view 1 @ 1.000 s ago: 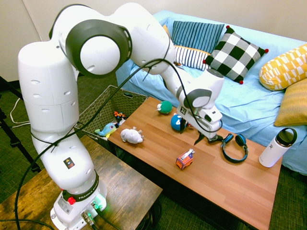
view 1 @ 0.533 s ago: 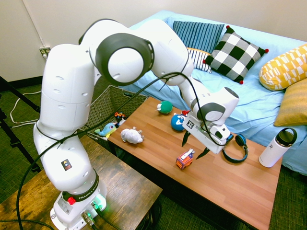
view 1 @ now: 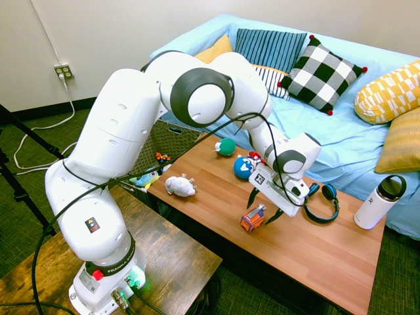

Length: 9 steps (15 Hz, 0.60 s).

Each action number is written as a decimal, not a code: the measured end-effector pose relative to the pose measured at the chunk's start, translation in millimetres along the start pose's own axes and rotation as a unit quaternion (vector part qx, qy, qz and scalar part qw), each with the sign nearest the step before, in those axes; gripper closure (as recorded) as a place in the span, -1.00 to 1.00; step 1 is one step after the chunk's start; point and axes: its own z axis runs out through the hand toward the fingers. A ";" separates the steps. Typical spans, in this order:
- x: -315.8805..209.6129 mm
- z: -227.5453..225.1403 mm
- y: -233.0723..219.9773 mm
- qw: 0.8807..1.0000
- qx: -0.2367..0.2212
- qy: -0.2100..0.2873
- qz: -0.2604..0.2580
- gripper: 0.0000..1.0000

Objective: Put the toy car in the basket

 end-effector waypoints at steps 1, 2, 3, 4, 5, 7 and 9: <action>1.1 0.5 -4.1 1.000 -0.004 -0.003 -0.002 -1.00; 1.1 1.8 -8.5 1.000 -0.007 -0.005 -0.003 -1.00; 0.8 2.2 -13.2 1.000 -0.011 -0.008 -0.005 -1.00; 0.8 2.7 -18.0 1.000 -0.014 -0.010 -0.008 1.00; 1.4 3.3 -22.7 1.000 -0.017 -0.009 -0.009 1.00; 3.9 7.5 -27.2 1.000 -0.021 -0.010 -0.010 1.00; 5.9 9.2 -28.8 1.000 -0.023 -0.012 -0.011 1.00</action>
